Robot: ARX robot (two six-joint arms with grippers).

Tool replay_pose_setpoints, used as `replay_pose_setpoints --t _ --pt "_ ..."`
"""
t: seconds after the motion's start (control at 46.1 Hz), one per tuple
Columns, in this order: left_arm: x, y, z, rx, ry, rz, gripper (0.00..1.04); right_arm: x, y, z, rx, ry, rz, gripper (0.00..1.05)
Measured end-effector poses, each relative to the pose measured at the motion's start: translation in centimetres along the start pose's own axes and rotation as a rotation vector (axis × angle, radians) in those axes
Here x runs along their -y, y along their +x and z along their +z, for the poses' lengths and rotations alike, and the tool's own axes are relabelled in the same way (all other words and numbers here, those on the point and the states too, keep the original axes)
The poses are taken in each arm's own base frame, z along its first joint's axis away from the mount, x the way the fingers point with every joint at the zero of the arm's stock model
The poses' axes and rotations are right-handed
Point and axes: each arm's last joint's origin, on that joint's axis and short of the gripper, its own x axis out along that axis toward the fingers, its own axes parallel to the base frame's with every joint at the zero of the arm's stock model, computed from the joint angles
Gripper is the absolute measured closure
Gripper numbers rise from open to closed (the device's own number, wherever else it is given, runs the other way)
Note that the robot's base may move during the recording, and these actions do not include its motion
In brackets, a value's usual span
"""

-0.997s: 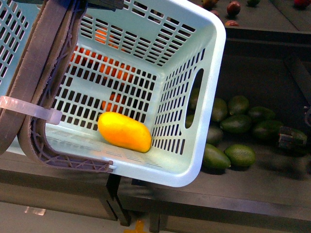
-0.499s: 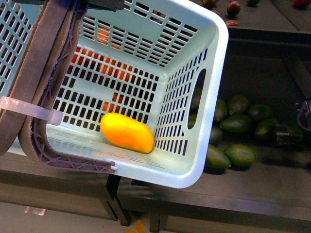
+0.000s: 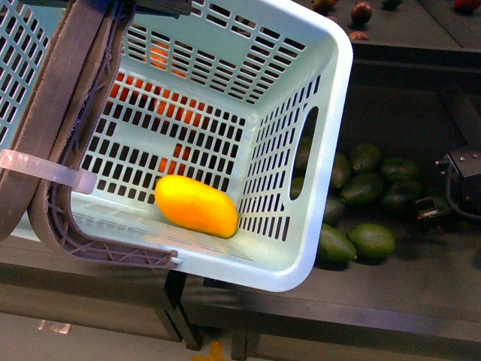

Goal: Pick mango and avocado into basket

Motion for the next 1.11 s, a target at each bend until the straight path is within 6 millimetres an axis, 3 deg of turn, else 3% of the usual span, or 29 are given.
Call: replay_pose_setpoints --t 0.347,0.65,0.802,0.911,1.106 --pt "0.0 0.0 0.0 0.000 0.000 0.000 0.97 2.2 1.9 -0.8 -0.039 0.054 -0.020 0.08" --pt "0.0 0.0 0.0 0.000 0.000 0.000 0.97 3.0 2.4 -1.2 -0.044 0.098 -0.030 0.08" --pt "0.0 0.0 0.0 0.000 0.000 0.000 0.97 2.8 2.4 -1.1 -0.043 0.109 -0.026 0.32" --pt "0.0 0.0 0.0 0.000 0.000 0.000 0.97 2.7 2.4 -1.0 -0.043 0.117 -0.023 0.43" --pt "0.0 0.0 0.0 0.000 0.001 0.000 0.97 2.6 2.5 -1.0 -0.043 0.135 -0.023 0.47"
